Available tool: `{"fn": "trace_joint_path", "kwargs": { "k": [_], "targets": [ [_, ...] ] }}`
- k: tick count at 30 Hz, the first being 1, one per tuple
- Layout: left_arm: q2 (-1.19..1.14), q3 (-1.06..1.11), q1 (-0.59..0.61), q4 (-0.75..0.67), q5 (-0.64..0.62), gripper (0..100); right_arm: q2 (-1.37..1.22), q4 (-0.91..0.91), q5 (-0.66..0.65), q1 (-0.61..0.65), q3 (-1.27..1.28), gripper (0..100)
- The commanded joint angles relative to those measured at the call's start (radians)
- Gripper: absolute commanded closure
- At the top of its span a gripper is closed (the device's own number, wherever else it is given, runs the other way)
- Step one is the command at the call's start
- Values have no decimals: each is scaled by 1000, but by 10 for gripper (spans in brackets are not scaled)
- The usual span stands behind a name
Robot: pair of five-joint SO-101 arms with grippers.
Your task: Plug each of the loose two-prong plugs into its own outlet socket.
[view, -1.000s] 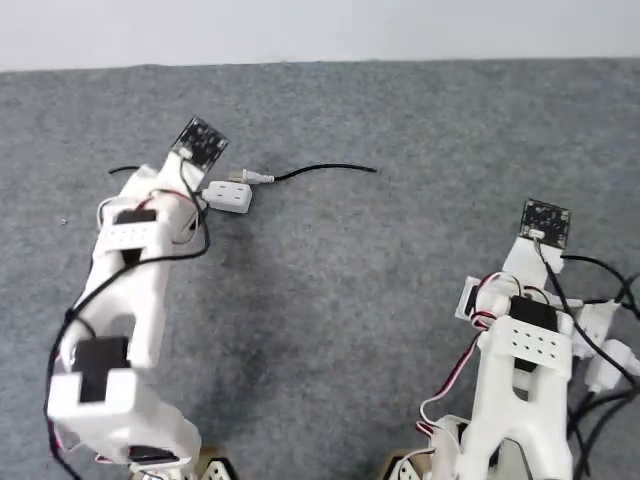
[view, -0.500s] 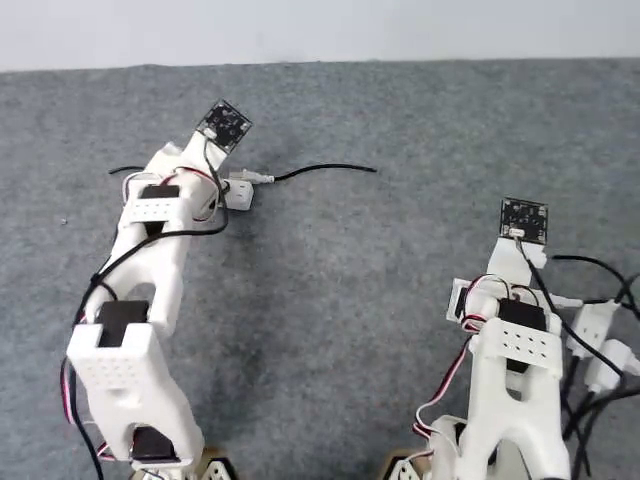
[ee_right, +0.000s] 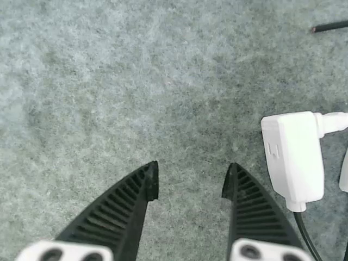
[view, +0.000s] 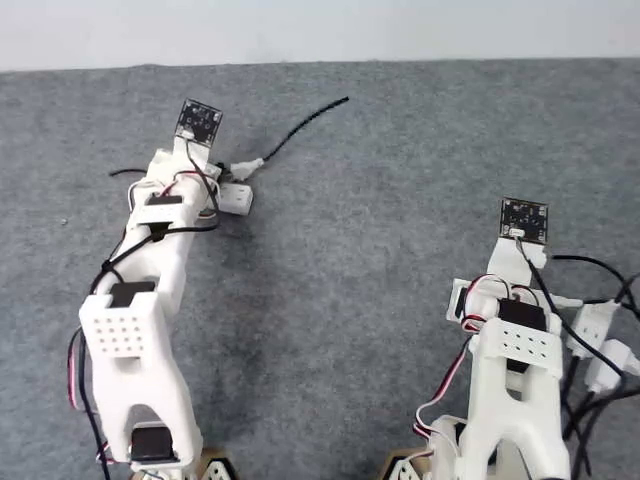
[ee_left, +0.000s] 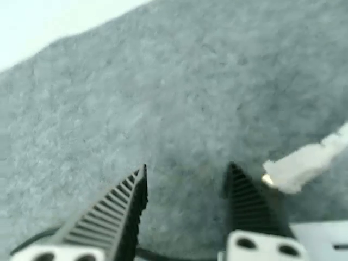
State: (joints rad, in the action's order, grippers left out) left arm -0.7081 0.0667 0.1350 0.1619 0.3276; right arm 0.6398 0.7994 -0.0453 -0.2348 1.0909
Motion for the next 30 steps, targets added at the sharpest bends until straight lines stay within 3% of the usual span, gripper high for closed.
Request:
{"fn": "trace_joint_path", "kwargs": {
  "k": [1, 2, 15, 25, 30],
  "targets": [
    [-17, -22, 3, -12, -8, 948, 27, -10, -12, 12, -6, 815],
    [-12, -21, 3, -11, -8, 994, 27, -12, -12, 12, -6, 815],
    [310, 360, 15, -15, -8, 988, 27, -16, -12, 13, -6, 815],
    [663, 634, -78, 213, -8, 988, 27, -10, -12, 13, -6, 815],
    [776, 668, -98, 187, -9, 987, 27, -8, -12, 13, -6, 815]
  ]
}}
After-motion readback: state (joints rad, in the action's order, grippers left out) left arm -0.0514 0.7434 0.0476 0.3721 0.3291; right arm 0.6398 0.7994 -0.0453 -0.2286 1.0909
